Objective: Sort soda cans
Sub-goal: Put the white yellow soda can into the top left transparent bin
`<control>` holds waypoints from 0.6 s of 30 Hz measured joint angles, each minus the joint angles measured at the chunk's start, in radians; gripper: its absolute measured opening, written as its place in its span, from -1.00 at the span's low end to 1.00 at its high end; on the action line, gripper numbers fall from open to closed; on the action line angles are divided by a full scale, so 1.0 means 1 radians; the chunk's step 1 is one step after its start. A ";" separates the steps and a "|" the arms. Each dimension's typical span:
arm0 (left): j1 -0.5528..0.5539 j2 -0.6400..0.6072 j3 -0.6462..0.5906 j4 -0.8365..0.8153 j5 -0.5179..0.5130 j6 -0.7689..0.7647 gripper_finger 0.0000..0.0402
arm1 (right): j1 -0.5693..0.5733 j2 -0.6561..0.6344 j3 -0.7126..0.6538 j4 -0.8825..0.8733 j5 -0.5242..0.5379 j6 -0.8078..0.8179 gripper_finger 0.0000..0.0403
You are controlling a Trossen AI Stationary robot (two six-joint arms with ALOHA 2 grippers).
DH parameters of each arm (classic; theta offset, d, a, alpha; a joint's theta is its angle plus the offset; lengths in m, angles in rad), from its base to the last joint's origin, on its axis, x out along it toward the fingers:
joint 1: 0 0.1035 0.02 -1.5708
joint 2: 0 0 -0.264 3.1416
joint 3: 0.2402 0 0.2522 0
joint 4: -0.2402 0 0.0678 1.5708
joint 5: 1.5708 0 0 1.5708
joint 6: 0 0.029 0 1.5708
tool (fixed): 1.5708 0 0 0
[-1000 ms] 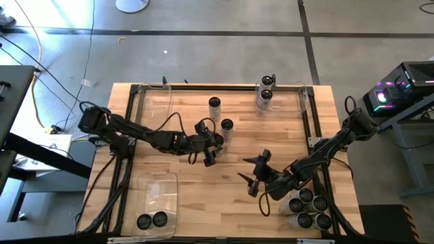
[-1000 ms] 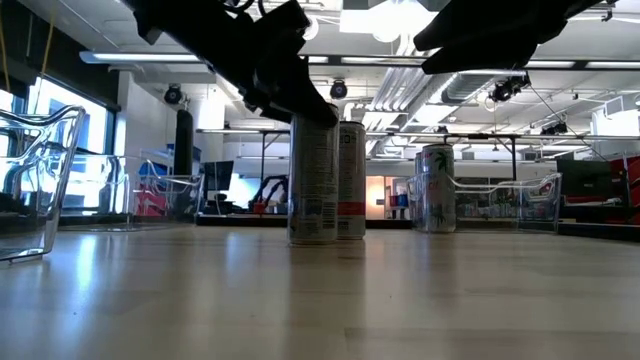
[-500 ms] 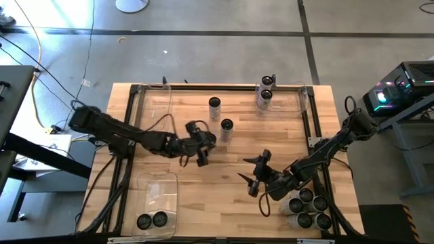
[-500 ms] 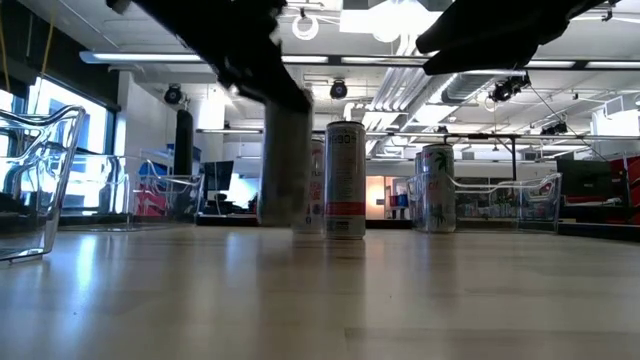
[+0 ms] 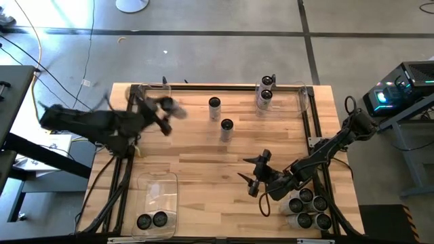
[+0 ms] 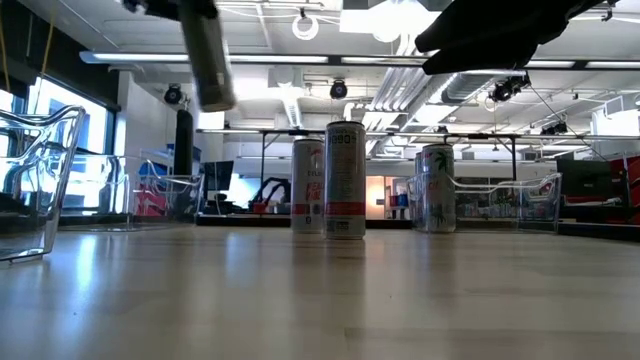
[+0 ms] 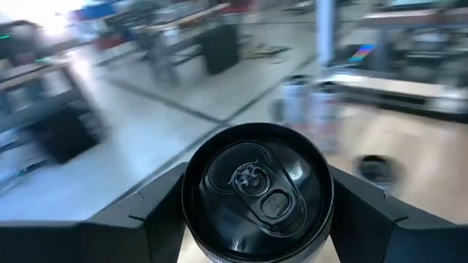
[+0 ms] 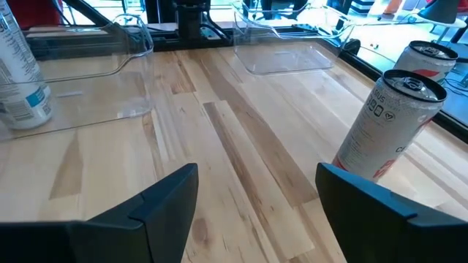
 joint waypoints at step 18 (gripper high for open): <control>0.180 -0.163 -0.064 -0.779 0.101 -0.598 0.24 | -0.038 0.000 0.000 0.000 -0.001 0.007 0.35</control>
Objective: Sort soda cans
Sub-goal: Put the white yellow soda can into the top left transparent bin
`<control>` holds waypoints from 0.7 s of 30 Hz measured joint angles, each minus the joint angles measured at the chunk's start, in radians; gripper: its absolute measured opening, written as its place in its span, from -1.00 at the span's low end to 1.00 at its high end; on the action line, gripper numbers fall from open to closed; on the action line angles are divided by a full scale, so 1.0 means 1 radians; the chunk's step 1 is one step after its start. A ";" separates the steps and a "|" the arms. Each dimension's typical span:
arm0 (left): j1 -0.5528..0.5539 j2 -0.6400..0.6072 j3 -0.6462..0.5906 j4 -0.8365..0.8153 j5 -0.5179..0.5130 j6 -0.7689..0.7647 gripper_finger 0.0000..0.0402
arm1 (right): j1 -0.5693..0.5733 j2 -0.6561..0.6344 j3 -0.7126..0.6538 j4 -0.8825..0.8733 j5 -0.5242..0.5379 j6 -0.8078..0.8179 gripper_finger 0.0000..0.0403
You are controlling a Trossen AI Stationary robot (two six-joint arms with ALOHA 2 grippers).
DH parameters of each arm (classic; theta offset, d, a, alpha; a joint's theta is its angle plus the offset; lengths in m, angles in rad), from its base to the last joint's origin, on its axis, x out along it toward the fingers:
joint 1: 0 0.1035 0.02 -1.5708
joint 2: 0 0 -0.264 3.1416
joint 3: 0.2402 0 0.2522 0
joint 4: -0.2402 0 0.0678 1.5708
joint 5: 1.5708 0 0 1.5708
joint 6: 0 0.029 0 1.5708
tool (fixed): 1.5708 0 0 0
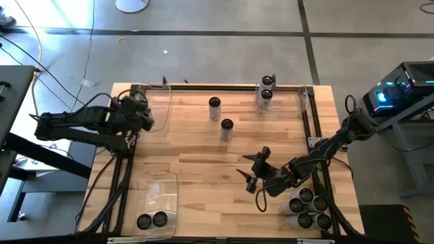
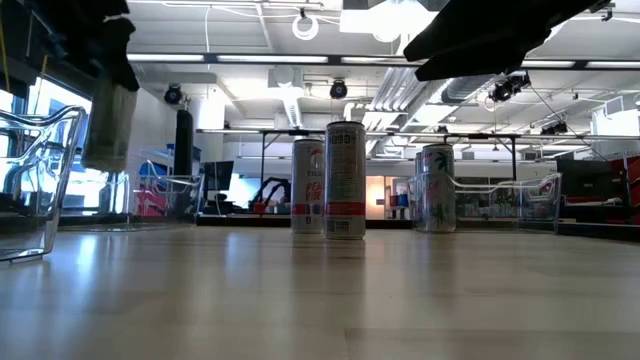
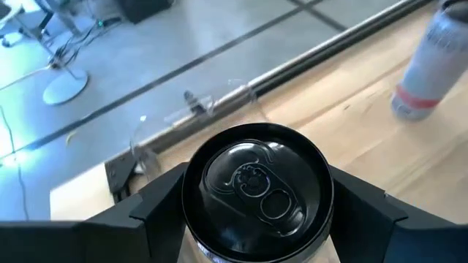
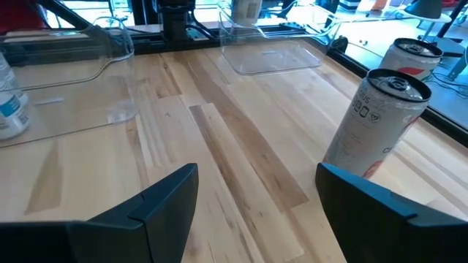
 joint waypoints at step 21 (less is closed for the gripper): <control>0.030 0.021 -0.057 -0.016 0.173 -0.062 0.36 | 0.000 0.000 0.000 0.000 -0.011 0.002 0.35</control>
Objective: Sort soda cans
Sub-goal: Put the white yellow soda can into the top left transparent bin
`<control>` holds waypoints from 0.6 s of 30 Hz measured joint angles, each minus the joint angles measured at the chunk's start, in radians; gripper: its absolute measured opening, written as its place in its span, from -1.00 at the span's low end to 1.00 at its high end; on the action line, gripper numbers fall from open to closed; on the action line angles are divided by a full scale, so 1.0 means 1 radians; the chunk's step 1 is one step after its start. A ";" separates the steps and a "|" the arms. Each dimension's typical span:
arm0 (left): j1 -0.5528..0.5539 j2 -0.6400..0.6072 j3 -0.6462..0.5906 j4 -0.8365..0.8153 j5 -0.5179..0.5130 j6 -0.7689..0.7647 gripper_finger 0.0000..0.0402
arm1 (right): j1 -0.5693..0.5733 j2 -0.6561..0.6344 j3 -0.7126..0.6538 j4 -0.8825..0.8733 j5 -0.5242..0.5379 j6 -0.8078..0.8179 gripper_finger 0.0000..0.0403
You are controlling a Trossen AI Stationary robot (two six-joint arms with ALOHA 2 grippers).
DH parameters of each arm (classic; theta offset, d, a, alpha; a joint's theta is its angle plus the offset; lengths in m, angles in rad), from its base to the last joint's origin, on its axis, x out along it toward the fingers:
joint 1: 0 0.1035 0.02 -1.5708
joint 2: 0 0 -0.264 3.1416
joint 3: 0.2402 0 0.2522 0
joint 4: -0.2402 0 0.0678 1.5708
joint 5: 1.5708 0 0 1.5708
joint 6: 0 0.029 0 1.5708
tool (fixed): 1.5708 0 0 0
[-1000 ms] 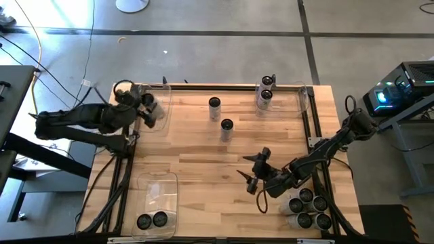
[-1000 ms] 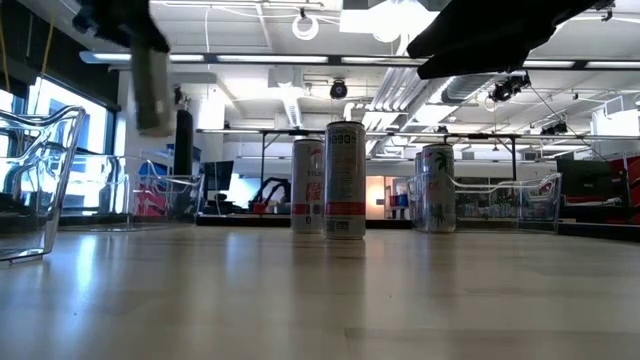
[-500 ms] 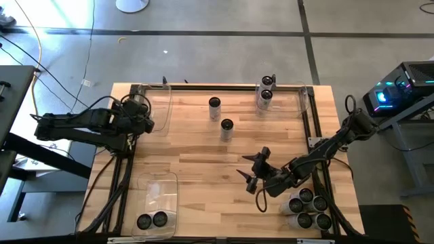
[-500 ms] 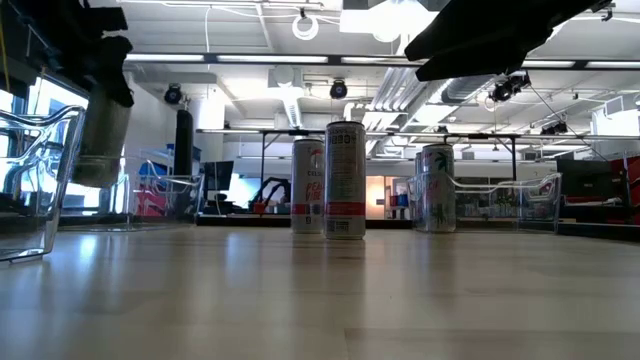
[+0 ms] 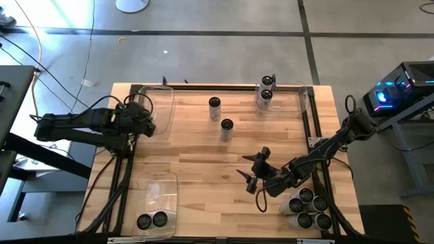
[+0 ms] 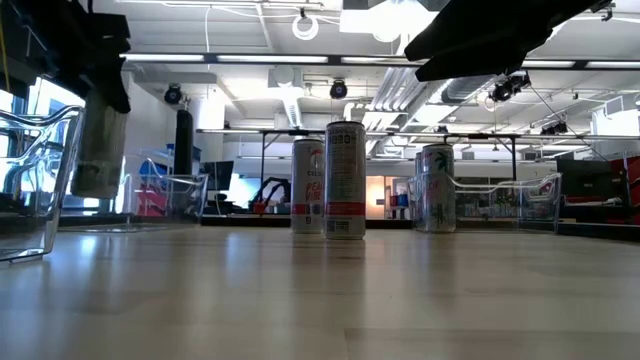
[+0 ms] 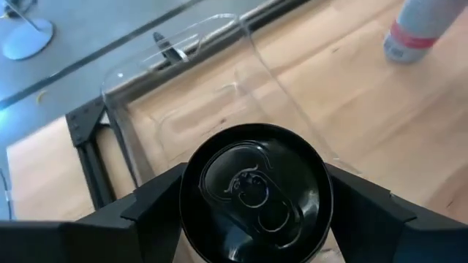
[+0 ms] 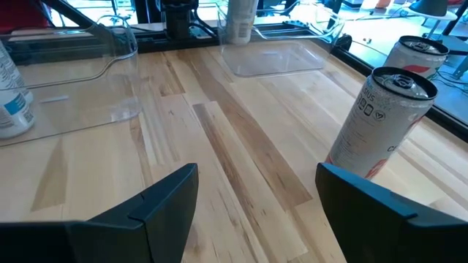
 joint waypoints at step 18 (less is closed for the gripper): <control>0.050 0.066 -0.066 0.003 0.095 -0.005 0.36 | 0.000 0.000 0.000 -0.002 0.000 0.000 0.35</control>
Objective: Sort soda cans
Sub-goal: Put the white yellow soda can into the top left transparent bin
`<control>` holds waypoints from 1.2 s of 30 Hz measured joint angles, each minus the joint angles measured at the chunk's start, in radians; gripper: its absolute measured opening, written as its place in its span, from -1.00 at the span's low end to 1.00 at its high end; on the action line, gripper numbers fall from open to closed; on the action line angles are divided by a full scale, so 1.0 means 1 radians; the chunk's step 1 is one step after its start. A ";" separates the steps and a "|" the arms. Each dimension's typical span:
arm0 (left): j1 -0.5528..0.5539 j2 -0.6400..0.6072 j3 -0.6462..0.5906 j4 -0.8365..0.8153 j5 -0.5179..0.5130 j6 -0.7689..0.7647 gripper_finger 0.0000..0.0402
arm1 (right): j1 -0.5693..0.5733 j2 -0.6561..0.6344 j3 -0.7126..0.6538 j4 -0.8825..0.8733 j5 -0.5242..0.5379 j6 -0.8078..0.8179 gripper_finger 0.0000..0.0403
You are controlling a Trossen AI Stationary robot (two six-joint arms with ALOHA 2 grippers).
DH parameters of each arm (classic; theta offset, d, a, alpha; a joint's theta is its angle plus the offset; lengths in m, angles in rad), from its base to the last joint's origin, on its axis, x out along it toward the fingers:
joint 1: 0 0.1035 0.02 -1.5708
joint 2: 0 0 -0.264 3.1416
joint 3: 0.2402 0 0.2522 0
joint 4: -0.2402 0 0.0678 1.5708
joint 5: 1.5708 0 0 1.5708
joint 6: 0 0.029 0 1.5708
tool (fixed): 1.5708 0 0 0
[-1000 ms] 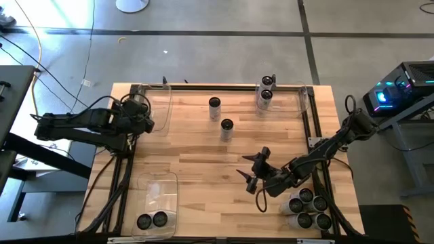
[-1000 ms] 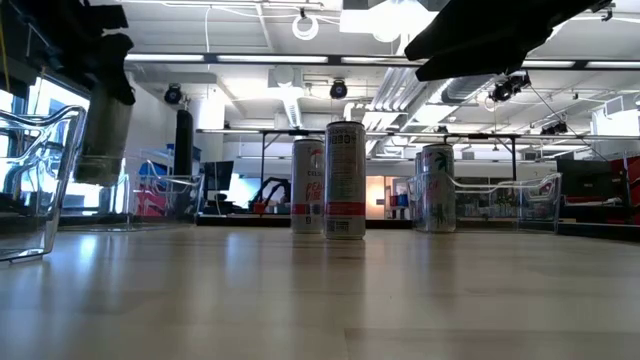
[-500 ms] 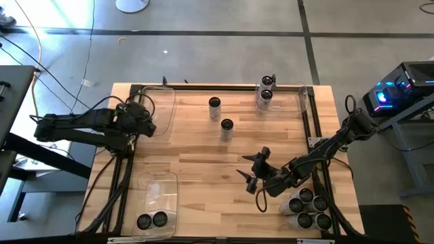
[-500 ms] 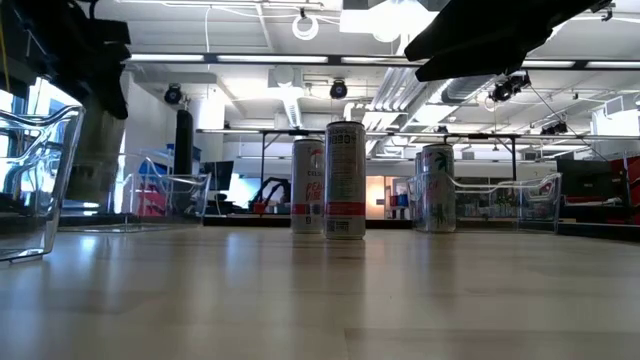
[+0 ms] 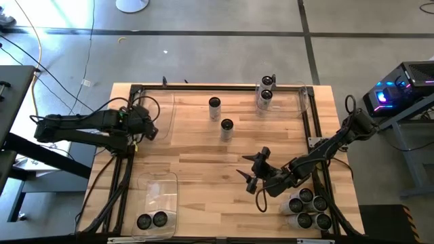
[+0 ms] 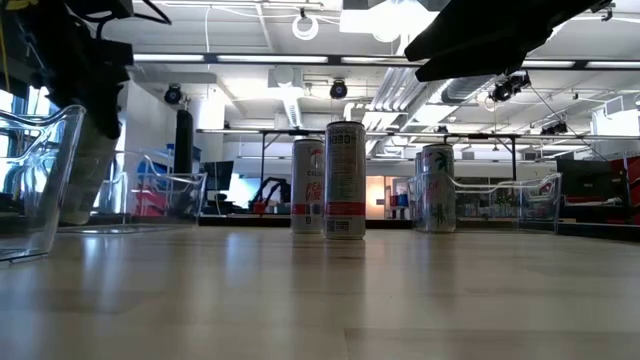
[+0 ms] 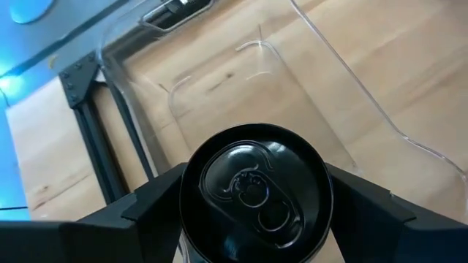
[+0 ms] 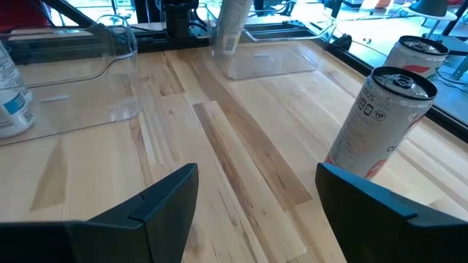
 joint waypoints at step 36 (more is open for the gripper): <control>-0.001 -0.001 -0.042 0.062 0.047 -0.016 0.37 | 0.000 0.000 0.000 -0.014 0.000 0.000 0.35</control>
